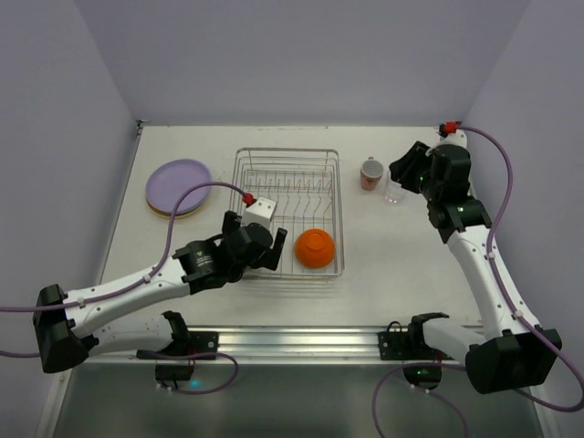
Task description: Unload the mixed dishes from the dish rack
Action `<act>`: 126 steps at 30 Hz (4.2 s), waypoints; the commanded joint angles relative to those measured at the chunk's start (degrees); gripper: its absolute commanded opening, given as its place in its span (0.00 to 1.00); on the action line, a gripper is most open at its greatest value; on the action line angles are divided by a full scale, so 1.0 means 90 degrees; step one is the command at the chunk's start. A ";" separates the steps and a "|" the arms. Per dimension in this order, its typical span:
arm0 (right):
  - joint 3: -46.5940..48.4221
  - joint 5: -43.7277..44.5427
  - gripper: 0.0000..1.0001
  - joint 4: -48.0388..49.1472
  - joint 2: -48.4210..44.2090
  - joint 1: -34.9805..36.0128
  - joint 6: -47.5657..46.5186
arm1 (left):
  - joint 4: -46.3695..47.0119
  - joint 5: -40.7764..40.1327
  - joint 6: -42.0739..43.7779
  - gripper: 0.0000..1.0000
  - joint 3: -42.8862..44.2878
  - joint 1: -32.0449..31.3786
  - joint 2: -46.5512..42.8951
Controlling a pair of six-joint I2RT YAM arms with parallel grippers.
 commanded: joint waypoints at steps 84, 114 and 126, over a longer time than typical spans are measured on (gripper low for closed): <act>0.0245 -0.1421 0.46 0.0490 0.0580 -0.0007 -0.0094 | 0.0125 0.1252 -0.0162 0.66 -0.0269 0.1094 -0.0800; -0.0223 -0.6106 0.61 0.3593 0.0121 0.1683 0.0412 | 0.2195 0.1897 -0.0260 0.62 -0.0689 0.1094 -0.4513; -0.0692 -0.8236 0.59 0.8794 0.0941 0.1839 0.4327 | 0.3834 0.2356 -0.0289 0.62 -0.1431 0.1094 -0.5129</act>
